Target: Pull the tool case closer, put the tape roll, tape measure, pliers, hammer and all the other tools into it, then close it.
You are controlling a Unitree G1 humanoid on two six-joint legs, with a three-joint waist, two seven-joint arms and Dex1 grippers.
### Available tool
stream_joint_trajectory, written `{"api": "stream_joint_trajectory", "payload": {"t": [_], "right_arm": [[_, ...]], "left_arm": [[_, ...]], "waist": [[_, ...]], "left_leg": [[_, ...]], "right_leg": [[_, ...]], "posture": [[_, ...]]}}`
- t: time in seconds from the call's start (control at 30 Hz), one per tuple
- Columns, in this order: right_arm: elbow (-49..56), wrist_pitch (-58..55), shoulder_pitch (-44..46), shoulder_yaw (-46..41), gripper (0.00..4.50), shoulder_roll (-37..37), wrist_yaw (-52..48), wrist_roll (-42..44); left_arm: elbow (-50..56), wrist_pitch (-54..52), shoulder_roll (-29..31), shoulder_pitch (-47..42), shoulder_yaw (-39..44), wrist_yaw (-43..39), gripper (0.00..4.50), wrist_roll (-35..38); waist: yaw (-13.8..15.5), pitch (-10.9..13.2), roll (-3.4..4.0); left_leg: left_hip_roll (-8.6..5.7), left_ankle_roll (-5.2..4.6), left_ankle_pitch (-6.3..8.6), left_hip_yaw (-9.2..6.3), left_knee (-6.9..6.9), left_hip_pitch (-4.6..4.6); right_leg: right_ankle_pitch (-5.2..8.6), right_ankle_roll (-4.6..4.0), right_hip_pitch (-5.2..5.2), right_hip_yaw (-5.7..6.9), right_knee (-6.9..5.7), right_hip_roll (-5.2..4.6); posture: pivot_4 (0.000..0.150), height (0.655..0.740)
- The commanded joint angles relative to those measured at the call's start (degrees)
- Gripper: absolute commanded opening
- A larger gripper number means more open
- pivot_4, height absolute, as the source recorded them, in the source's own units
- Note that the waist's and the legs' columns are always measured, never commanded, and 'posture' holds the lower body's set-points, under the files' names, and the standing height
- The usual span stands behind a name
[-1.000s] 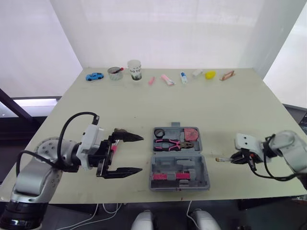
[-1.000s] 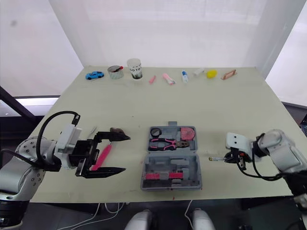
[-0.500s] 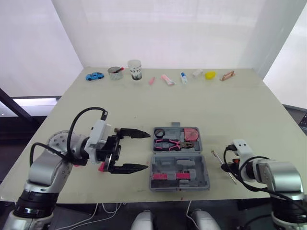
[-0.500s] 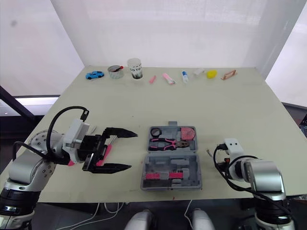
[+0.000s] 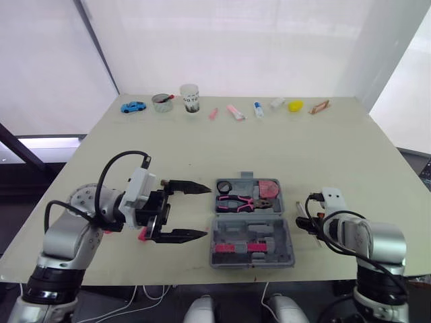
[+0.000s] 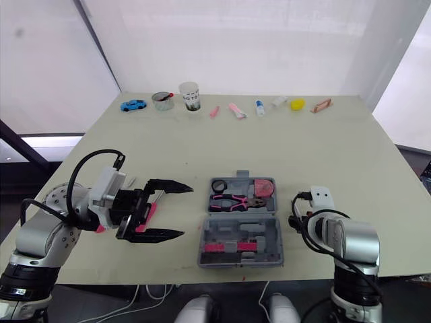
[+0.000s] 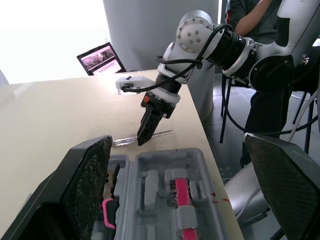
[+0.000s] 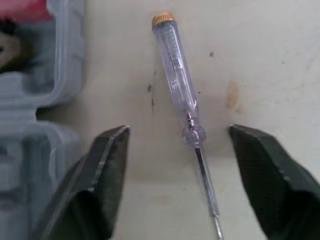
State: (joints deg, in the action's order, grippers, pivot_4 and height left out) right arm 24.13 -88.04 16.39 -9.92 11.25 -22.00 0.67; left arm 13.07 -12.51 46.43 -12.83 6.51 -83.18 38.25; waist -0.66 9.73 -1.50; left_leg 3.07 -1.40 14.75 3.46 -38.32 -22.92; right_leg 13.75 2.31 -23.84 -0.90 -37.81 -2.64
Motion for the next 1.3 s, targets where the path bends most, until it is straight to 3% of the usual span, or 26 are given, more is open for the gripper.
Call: {"api": "stream_joint_trajectory", "payload": {"t": [0.03,0.2,0.43,0.63,0.73,0.8,0.97,1.3], "right_arm": [[2.2,8.6,-5.5,3.3,4.36,5.3,-1.6,1.9],[0.6,26.0,-12.3,5.2,4.36,8.6,-4.7,4.6],[-11.5,55.4,-17.7,4.7,4.36,8.3,-8.4,6.1],[-20.8,68.1,-17.1,5.5,4.36,7.0,-7.0,5.5],[-23.0,71.2,-16.5,6.2,3.6,6.6,-6.5,5.2],[-24.3,72.4,-16.3,6.6,2.74,6.8,-6.2,4.7],[-24.5,73.4,-17.3,7.2,0.08,7.1,-5.9,5.1],[-18.2,75.5,-19.5,6.9,0.03,12.7,-10.9,6.4]], "left_arm": [[2.5,0.2,0.8,0.6,2.0,0.6,4.5,0.8],[2.7,0.2,1.1,1.2,2.4,0.7,4.5,1.1],[2.0,0.4,1.9,1.5,2.8,-1.0,4.5,1.3],[1.3,0.6,1.9,1.1,3.0,-1.6,4.5,1.2],[1.1,0.5,1.9,0.9,3.0,-1.8,4.5,1.1],[1.0,0.6,1.9,0.9,3.0,-2.0,4.5,0.9],[0.7,0.6,2.6,1.1,3.8,-2.8,4.5,1.2],[0.1,0.9,2.7,2.5,5.3,-2.9,4.5,1.2]], "waist": [[0.0,0.0,-0.01],[-0.2,0.0,-0.01],[-0.4,0.0,-0.01],[-0.4,0.0,-0.02],[-0.4,0.0,-0.02],[-0.4,0.0,-0.02],[-0.3,0.0,-0.02],[-0.1,0.0,0.01]], "left_leg": [[0.0,0.0,0.0,-0.01,0.0,-0.04],[0.01,-0.01,0.0,-0.02,0.01,-0.03],[0.06,-0.01,0.0,0.0,0.0,0.03],[0.07,0.0,0.0,0.05,-0.01,0.05],[0.08,0.0,0.0,0.05,-0.01,0.07],[0.08,0.0,0.0,0.05,-0.01,0.08],[0.08,0.0,0.0,0.05,-0.01,0.07],[0.07,0.0,0.0,0.08,-0.01,0.06]], "right_leg": [[0.01,-0.01,0.0,0.01,0.06,0.0],[0.01,0.05,0.0,0.02,0.06,0.03],[0.12,0.16,0.0,-0.02,0.02,0.09],[0.16,-0.04,0.0,-0.06,0.01,0.08],[0.12,-0.12,0.0,-0.07,-0.02,0.08],[0.11,-0.15,0.0,-0.07,-0.02,0.09],[0.1,-0.17,0.01,-0.08,-0.03,0.08],[0.11,-0.17,0.01,-0.1,-0.02,0.07]], "posture": [[0.15,0.74],[0.15,0.74],[0.15,0.74],[0.15,0.74],[0.15,0.74],[0.15,0.74],[0.15,0.74],[0.15,0.74]]}}
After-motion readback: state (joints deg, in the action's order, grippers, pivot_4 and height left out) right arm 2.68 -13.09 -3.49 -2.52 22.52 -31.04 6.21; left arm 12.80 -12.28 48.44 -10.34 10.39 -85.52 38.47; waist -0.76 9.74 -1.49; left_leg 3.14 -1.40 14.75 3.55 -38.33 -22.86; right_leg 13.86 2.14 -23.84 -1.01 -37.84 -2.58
